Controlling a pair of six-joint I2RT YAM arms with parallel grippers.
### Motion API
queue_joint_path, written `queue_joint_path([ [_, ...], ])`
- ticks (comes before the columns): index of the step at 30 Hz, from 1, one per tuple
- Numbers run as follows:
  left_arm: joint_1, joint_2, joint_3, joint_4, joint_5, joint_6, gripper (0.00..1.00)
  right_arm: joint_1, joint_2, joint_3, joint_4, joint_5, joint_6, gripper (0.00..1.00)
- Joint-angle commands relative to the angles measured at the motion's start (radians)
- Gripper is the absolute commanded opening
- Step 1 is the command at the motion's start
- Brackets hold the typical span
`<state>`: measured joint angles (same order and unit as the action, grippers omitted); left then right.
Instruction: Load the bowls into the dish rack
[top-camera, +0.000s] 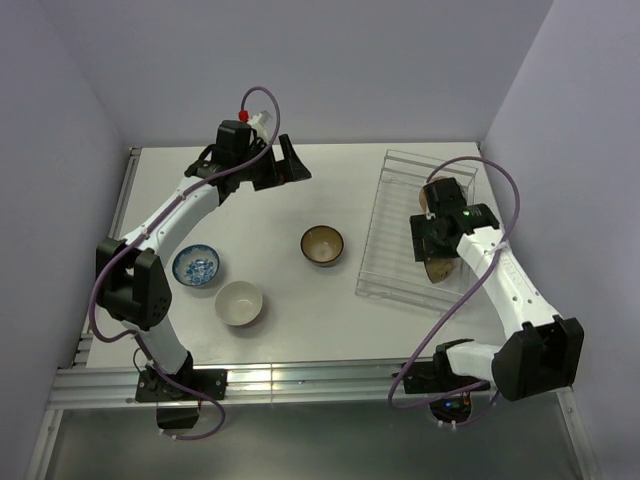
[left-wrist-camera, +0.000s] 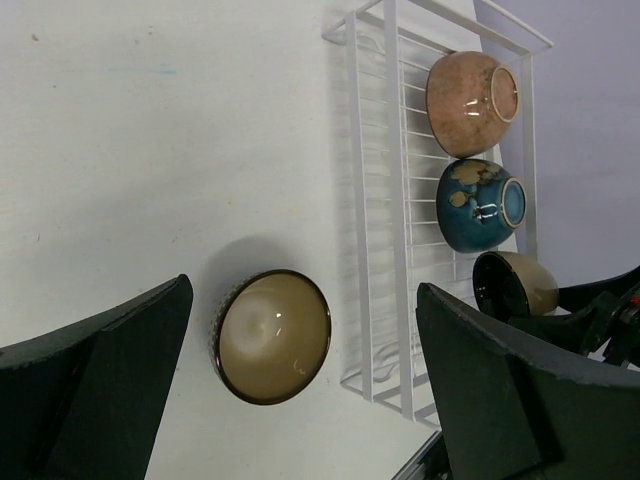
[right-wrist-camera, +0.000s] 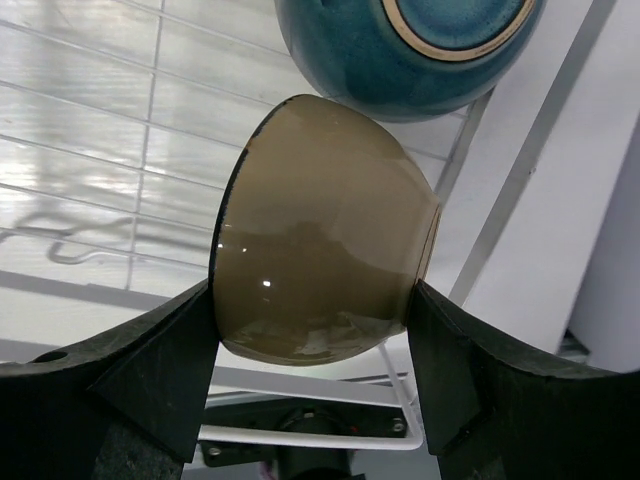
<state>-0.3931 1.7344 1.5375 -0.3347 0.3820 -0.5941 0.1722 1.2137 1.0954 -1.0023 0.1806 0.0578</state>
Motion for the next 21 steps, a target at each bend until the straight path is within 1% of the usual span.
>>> queue_joint_path([
  [1,0.010,-0.049,0.027,-0.020,-0.035,0.016,1.00,0.045,0.015,0.004,0.027,0.164,-0.036,0.00],
  [5,0.019,-0.056,0.024,-0.021,-0.051,0.027,1.00,0.108,0.021,-0.023,0.042,0.256,-0.047,0.00],
  [7,0.023,-0.061,0.024,-0.023,-0.063,0.033,1.00,0.124,0.020,-0.032,0.048,0.284,-0.084,0.00],
  [14,0.025,-0.042,0.061,-0.070,-0.091,0.062,0.99,0.154,0.036,-0.071,0.045,0.295,-0.122,0.00],
  [21,0.030,-0.053,0.059,-0.069,-0.112,0.059,1.00,0.170,0.078,-0.103,0.060,0.319,-0.125,0.00],
])
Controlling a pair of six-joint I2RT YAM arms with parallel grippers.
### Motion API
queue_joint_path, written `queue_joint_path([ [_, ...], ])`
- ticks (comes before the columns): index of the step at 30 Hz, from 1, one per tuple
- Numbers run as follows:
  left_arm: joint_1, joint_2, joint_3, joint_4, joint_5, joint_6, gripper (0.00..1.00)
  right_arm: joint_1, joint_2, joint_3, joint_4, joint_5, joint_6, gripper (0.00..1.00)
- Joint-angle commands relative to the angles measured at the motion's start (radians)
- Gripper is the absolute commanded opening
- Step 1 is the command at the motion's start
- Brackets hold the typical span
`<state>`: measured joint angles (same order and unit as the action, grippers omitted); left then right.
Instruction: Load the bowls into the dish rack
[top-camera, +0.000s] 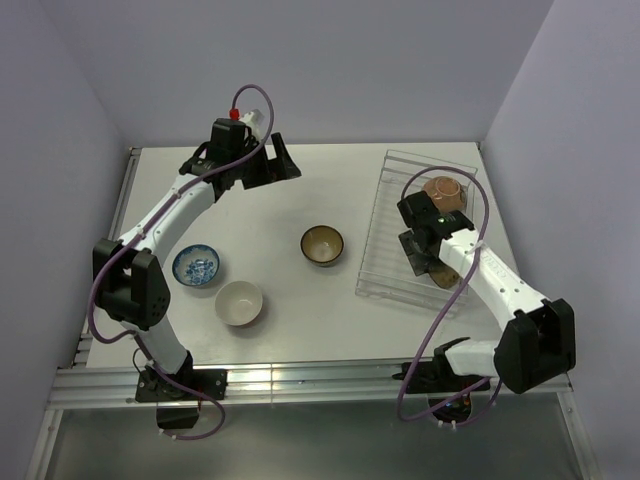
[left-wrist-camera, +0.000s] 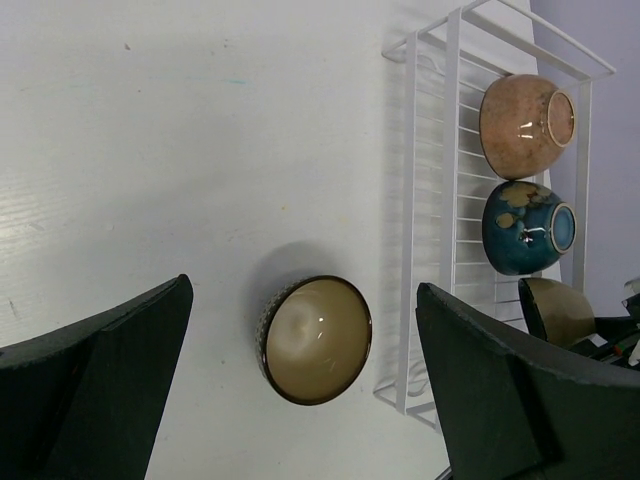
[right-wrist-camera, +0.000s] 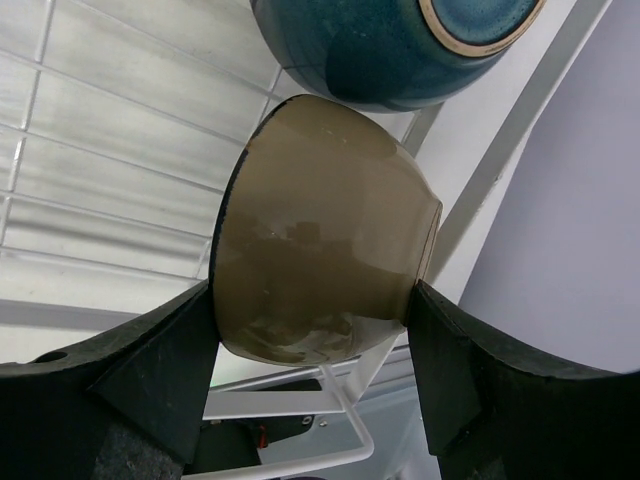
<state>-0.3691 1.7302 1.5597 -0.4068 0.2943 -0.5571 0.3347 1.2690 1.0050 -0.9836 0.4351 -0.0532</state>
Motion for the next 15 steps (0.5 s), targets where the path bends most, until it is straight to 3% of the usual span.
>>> queue_joint_path([
  [1,0.004,-0.050,0.036,0.005,-0.027,0.022,1.00,0.007,0.032,-0.016,0.043,0.071,-0.011,0.00],
  [5,0.006,-0.055,0.025,0.006,-0.035,0.023,1.00,0.010,0.050,-0.037,0.065,0.083,-0.005,0.01],
  [11,0.009,-0.049,0.031,0.003,-0.040,0.028,0.99,0.010,0.085,-0.029,0.056,0.037,0.009,0.14],
  [14,0.012,-0.038,0.036,-0.001,-0.035,0.026,1.00,0.015,0.102,-0.031,0.053,0.021,0.016,0.25],
  [15,0.012,-0.037,0.036,-0.001,-0.035,0.025,1.00,0.020,0.107,-0.032,0.053,0.017,0.016,0.35],
])
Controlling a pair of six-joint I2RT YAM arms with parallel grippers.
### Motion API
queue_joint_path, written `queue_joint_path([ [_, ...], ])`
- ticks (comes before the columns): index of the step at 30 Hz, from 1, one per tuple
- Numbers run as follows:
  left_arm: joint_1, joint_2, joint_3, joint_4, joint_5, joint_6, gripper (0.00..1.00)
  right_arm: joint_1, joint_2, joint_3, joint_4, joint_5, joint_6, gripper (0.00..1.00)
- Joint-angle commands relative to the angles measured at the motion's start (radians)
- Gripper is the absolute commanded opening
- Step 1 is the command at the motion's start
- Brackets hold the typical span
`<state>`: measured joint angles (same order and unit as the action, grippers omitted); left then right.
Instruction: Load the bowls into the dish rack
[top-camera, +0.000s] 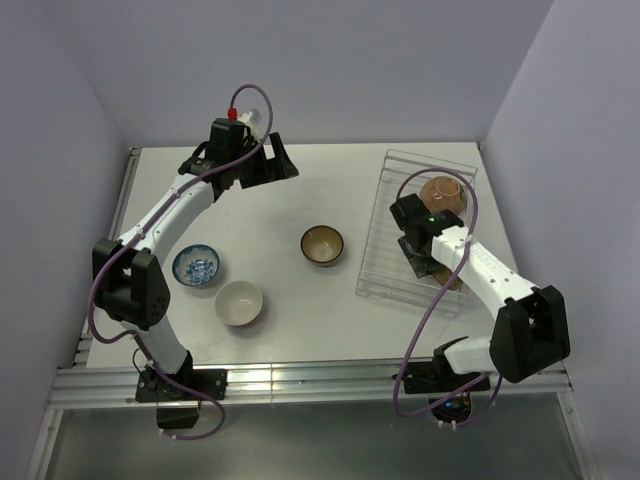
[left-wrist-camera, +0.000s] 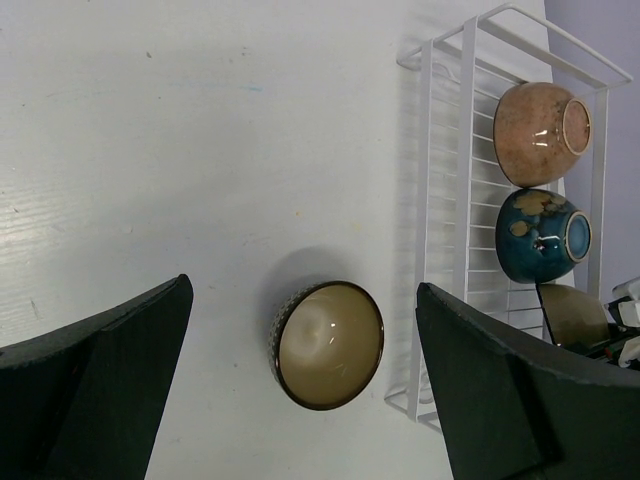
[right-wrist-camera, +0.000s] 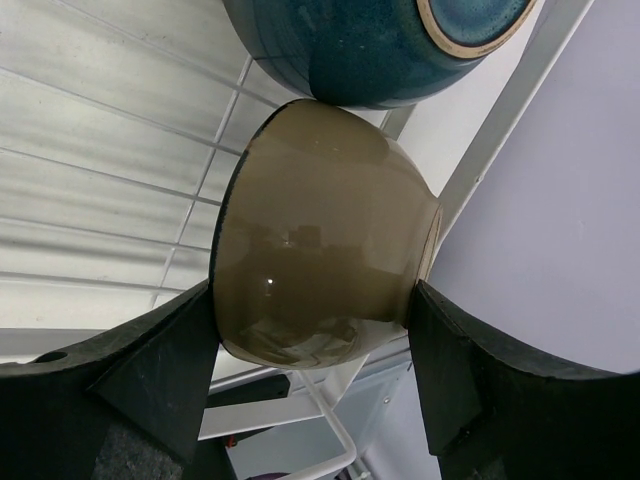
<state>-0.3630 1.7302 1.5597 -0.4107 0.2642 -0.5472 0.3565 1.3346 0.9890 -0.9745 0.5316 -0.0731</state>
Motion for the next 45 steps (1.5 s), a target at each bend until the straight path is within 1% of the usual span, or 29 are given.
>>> queue_joint_path([
  [1,0.007,-0.037,0.036,0.004,-0.006,0.015,1.00,-0.002,0.046,-0.016,0.042,-0.084,0.038,0.41],
  [2,0.007,-0.038,0.033,0.007,-0.006,0.015,0.99,-0.001,0.046,-0.019,0.042,-0.088,0.041,0.48],
  [3,0.007,-0.038,0.033,0.006,-0.008,0.015,1.00,0.001,0.046,-0.019,0.042,-0.091,0.041,0.61],
  [5,0.007,-0.038,0.028,0.009,-0.008,0.016,0.99,0.001,0.043,-0.018,0.040,-0.108,0.044,0.68],
  [6,0.007,-0.040,0.026,0.009,-0.008,0.015,0.99,-0.001,0.044,-0.016,0.037,-0.113,0.047,0.76],
  [7,0.009,-0.040,0.022,0.010,-0.008,0.015,0.99,0.001,0.046,-0.015,0.036,-0.119,0.052,0.80],
  [10,0.009,-0.043,0.016,0.013,-0.006,0.016,1.00,0.002,0.043,-0.004,0.034,-0.143,0.058,0.90],
  [11,0.009,-0.046,0.014,0.013,-0.006,0.016,1.00,0.004,0.041,0.000,0.034,-0.142,0.061,0.96],
  [12,0.009,-0.044,0.014,0.013,-0.008,0.016,1.00,0.002,0.040,0.003,0.034,-0.142,0.059,0.98],
  [16,0.010,-0.049,0.011,0.010,-0.010,0.021,1.00,0.006,0.038,0.010,0.031,-0.150,0.058,1.00],
  [25,0.016,-0.069,-0.010,0.024,0.018,0.046,0.99,0.009,0.028,0.002,0.025,-0.170,0.047,0.99],
  [28,0.022,-0.093,-0.032,0.042,0.043,0.056,1.00,0.009,0.015,-0.012,0.034,-0.167,0.042,0.92],
  [29,0.025,-0.103,-0.036,0.049,0.050,0.059,0.99,0.009,0.009,-0.019,0.036,-0.151,0.042,0.87],
  [30,0.030,-0.107,-0.038,0.049,0.056,0.061,1.00,0.009,0.003,-0.024,0.039,-0.141,0.041,0.85],
  [32,0.033,-0.109,-0.035,0.035,0.058,0.066,0.99,0.009,-0.011,-0.038,0.049,-0.105,0.036,0.84],
  [36,0.053,-0.118,-0.059,0.033,0.090,0.090,0.98,0.006,-0.038,-0.043,0.054,-0.090,0.029,0.83],
  [38,0.058,-0.152,-0.085,0.042,0.092,0.107,0.99,0.006,-0.061,-0.026,0.048,-0.096,0.029,0.82],
  [40,0.062,-0.187,-0.154,0.081,0.092,0.124,1.00,0.007,-0.074,-0.004,0.045,-0.104,0.026,0.82],
  [43,0.079,-0.250,-0.232,0.105,0.105,0.163,1.00,0.007,-0.098,0.025,0.062,-0.099,0.012,0.85],
  [45,0.096,-0.274,-0.250,0.092,0.125,0.197,0.99,0.007,-0.118,0.043,0.080,-0.093,-0.004,0.89],
])
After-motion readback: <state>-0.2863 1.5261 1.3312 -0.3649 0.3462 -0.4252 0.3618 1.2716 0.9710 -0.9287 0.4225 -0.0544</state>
